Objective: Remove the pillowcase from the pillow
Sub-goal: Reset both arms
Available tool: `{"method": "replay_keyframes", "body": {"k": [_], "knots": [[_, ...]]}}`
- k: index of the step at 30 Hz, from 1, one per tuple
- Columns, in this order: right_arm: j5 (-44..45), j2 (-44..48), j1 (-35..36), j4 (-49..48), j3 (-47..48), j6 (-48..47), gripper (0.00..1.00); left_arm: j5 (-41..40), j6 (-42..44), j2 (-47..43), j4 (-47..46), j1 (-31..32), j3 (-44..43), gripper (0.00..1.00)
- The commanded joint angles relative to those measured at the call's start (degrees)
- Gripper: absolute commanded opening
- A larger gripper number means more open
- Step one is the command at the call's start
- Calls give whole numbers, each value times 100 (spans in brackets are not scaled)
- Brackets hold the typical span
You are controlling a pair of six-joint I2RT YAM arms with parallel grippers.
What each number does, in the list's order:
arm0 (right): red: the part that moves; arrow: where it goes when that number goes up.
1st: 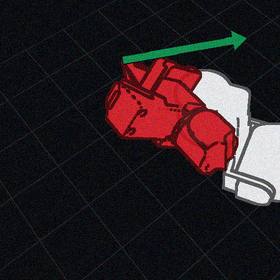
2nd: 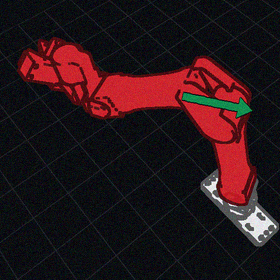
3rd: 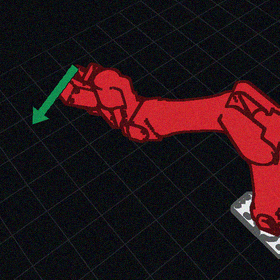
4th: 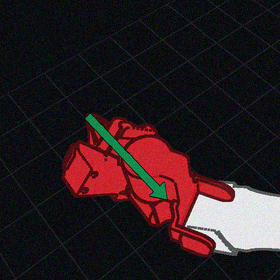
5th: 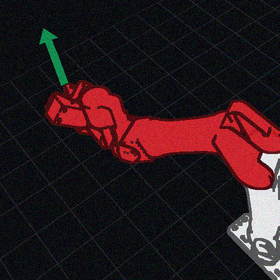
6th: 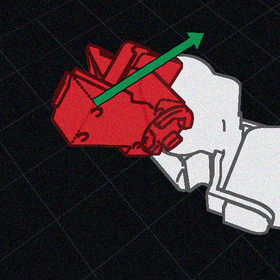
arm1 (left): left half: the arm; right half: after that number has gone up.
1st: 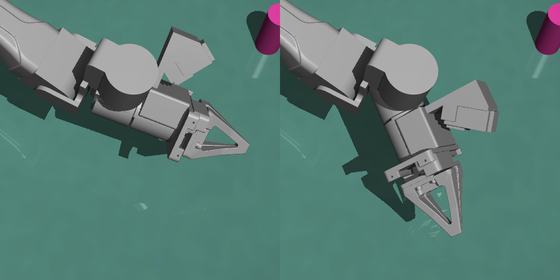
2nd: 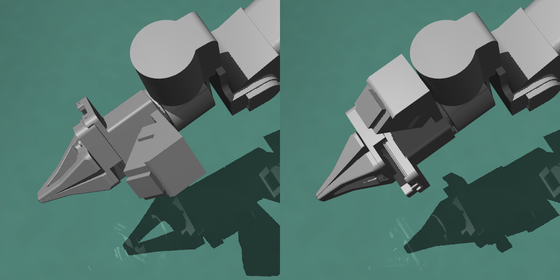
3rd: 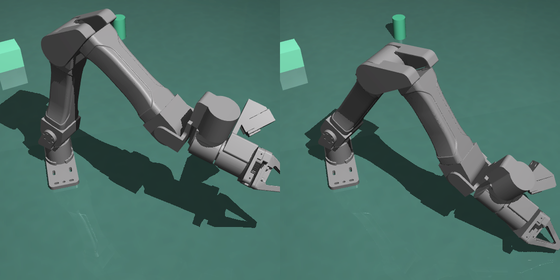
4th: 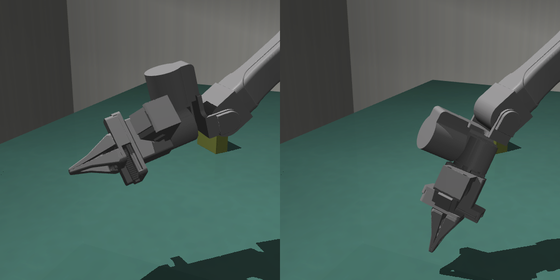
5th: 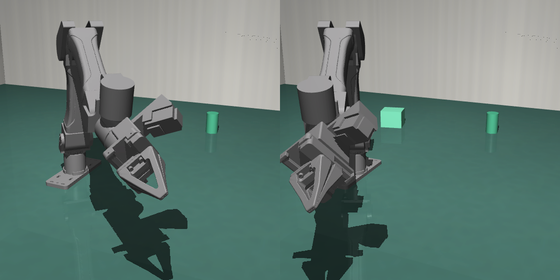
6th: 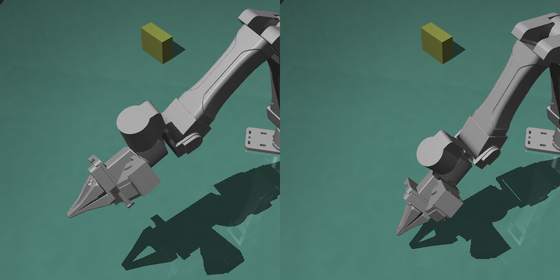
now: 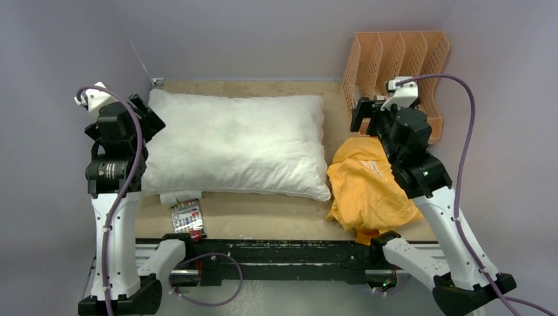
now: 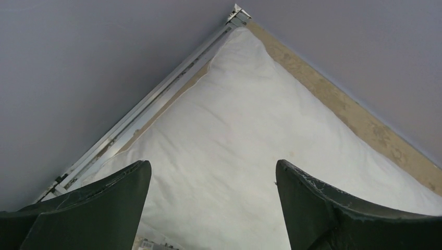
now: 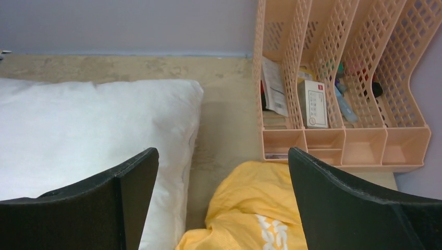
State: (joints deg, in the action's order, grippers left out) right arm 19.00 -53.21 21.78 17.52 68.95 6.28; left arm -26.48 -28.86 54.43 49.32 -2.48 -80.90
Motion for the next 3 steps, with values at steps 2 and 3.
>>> {"method": "replay_keyframes", "body": {"k": [2, 3], "knots": [[214, 17, 2, -286, 15, -20, 95, -70, 117, 128, 411, 11, -154, 89], [209, -25, 7, -230, 40, 36, 95, -71, 118, 182, 452, 11, -188, 89]]}}
